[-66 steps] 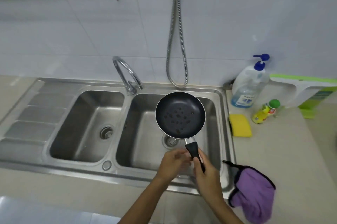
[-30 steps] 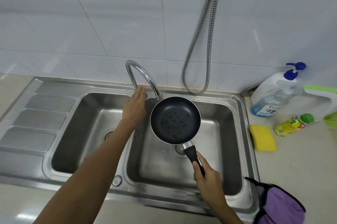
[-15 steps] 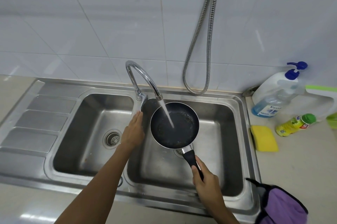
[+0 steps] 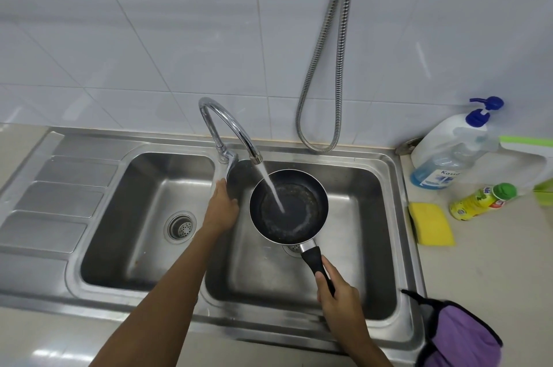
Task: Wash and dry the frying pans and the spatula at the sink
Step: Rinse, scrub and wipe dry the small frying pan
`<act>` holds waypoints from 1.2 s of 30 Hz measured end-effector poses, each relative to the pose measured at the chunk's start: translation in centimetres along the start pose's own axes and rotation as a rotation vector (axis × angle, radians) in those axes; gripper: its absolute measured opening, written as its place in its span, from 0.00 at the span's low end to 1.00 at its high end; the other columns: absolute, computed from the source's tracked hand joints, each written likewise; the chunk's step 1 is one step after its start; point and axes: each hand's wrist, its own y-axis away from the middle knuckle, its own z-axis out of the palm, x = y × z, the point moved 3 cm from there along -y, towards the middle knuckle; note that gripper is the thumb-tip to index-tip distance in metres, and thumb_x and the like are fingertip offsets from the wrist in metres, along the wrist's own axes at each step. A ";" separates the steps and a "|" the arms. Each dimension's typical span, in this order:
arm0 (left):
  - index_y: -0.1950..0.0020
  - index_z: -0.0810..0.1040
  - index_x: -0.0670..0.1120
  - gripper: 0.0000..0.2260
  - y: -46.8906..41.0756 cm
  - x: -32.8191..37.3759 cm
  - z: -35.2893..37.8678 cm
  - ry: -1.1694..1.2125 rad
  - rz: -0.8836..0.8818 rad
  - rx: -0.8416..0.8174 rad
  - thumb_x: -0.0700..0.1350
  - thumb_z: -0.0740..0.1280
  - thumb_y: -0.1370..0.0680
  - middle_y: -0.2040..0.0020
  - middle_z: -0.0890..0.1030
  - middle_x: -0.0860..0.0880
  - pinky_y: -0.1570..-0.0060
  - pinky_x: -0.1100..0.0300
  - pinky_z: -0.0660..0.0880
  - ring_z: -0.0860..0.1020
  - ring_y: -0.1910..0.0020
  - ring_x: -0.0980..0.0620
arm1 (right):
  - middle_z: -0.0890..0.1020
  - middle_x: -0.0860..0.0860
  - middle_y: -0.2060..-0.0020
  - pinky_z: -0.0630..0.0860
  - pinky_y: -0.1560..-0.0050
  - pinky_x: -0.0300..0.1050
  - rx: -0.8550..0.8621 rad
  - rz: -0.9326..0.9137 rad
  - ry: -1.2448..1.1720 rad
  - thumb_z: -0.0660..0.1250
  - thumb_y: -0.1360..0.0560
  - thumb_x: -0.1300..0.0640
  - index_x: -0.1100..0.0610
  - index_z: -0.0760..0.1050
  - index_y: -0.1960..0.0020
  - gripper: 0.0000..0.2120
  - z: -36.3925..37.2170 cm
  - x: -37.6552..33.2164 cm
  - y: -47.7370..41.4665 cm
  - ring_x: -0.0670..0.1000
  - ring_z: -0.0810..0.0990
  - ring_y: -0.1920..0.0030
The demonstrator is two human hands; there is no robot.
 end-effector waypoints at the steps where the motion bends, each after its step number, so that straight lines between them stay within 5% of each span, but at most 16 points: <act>1: 0.31 0.67 0.40 0.19 0.1 0.5 -0.2 0.036 -0.043 0.012 0.35 0.64 0.21 0.36 0.77 0.38 0.44 0.53 0.70 0.77 0.38 0.35 | 0.77 0.32 0.70 0.77 0.59 0.40 -0.001 0.004 0.002 0.64 0.18 0.52 0.40 0.72 0.28 0.20 -0.1 0.0 0.0 0.44 0.78 0.66; 4: 0.34 0.69 0.39 0.16 -0.2 1.1 -0.6 0.128 -0.137 0.038 0.36 0.65 0.22 0.40 0.79 0.40 0.49 0.56 0.68 0.78 0.41 0.37 | 0.78 0.31 0.70 0.76 0.59 0.39 -0.009 0.012 0.013 0.63 0.18 0.52 0.37 0.71 0.29 0.19 -0.1 0.0 0.0 0.44 0.79 0.66; 8: 0.43 0.74 0.42 0.13 -1.1 0.6 -1.0 0.444 -0.267 0.075 0.35 0.70 0.26 0.47 0.80 0.43 0.43 0.47 0.76 0.79 0.42 0.39 | 0.77 0.31 0.70 0.74 0.61 0.35 -0.019 0.036 0.009 0.63 0.18 0.52 0.38 0.71 0.28 0.20 -0.3 -0.1 -0.1 0.43 0.79 0.66; 10: 0.33 0.73 0.38 0.22 -1.2 0.9 -1.6 0.529 -0.263 0.133 0.34 0.71 0.26 0.37 0.80 0.40 0.35 0.45 0.75 0.78 0.35 0.41 | 0.77 0.31 0.71 0.73 0.62 0.33 -0.014 0.036 0.006 0.63 0.18 0.53 0.41 0.72 0.27 0.20 -0.5 -0.2 -0.1 0.43 0.79 0.66; 14: 0.23 0.61 0.37 0.30 -2.1 4.5 -3.7 0.715 -0.139 0.111 0.27 0.66 0.24 0.27 0.72 0.43 0.32 0.55 0.72 0.72 0.28 0.47 | 0.77 0.31 0.71 0.74 0.61 0.34 -0.021 0.048 0.010 0.63 0.18 0.51 0.41 0.71 0.27 0.20 -0.4 -0.1 0.0 0.42 0.79 0.66; 20: 0.20 0.58 0.42 0.37 -4.5 7.5 -6.0 0.496 0.042 -0.164 0.33 0.72 0.25 0.21 0.64 0.45 0.27 0.55 0.62 0.63 0.22 0.49 | 0.78 0.34 0.72 0.75 0.62 0.38 -0.017 0.055 -0.004 0.62 0.18 0.50 0.38 0.71 0.28 0.19 -0.6 -1.0 -0.2 0.45 0.79 0.68; 23: 0.24 0.64 0.40 0.29 -1.9 6.3 -5.7 0.440 0.058 -0.123 0.36 0.71 0.22 0.28 0.73 0.46 0.28 0.53 0.67 0.71 0.28 0.50 | 0.78 0.37 0.71 0.76 0.60 0.41 0.001 0.047 -0.025 0.63 0.19 0.51 0.31 0.69 0.32 0.19 -0.7 -1.5 -0.2 0.44 0.79 0.67; 25: 0.33 0.73 0.41 0.17 1.3 5.0 -4.5 0.369 0.012 0.034 0.40 0.70 0.21 0.43 0.82 0.45 0.41 0.55 0.74 0.80 0.41 0.47 | 0.78 0.38 0.69 0.76 0.59 0.40 0.018 0.059 -0.063 0.63 0.19 0.52 0.32 0.70 0.33 0.19 -0.8 -1.8 -0.3 0.41 0.80 0.65; 27: 0.48 0.78 0.42 0.05 6.2 4.1 -2.2 0.332 -0.065 0.225 0.43 0.69 0.21 0.59 0.81 0.49 0.56 0.58 0.70 0.79 0.56 0.46 | 0.80 0.42 0.69 0.76 0.61 0.42 0.030 0.078 -0.085 0.62 0.18 0.54 0.32 0.70 0.35 0.19 -0.8 -2.2 -0.2 0.42 0.79 0.67; 28: 0.54 0.77 0.43 0.06 9.0 4.1 -0.5 0.343 -0.095 0.248 0.45 0.69 0.21 0.63 0.79 0.50 0.60 0.58 0.68 0.77 0.60 0.46 | 0.80 0.47 0.70 0.76 0.63 0.46 0.030 0.087 -0.093 0.61 0.18 0.54 0.31 0.70 0.37 0.19 -0.7 -2.4 -0.2 0.44 0.78 0.70; 32: 0.57 0.80 0.45 0.23 15.5 5.4 7.9 0.530 -0.280 -0.215 0.65 0.64 0.22 0.62 0.84 0.48 0.58 0.56 0.78 0.83 0.60 0.49 | 0.82 0.52 0.68 0.75 0.66 0.49 0.013 0.132 -0.117 0.58 0.19 0.57 0.34 0.67 0.43 0.16 -0.2 -3.2 0.3 0.47 0.78 0.71; 34: 0.54 0.81 0.42 0.23 16.0 7.3 10.4 0.769 -0.344 -0.402 0.62 0.63 0.19 0.59 0.85 0.44 0.58 0.54 0.80 0.84 0.60 0.48 | 0.84 0.49 0.65 0.74 0.64 0.42 0.008 0.138 -0.134 0.57 0.18 0.58 0.37 0.67 0.44 0.15 -0.1 -3.8 0.6 0.45 0.81 0.67; 36: 0.55 0.78 0.42 0.18 15.9 9.1 11.3 0.832 -0.315 -0.373 0.56 0.63 0.17 0.63 0.81 0.44 0.65 0.57 0.75 0.79 0.64 0.47 | 0.84 0.48 0.65 0.73 0.65 0.39 0.013 0.134 -0.154 0.56 0.18 0.60 0.40 0.68 0.44 0.14 -0.3 -4.4 0.9 0.45 0.81 0.67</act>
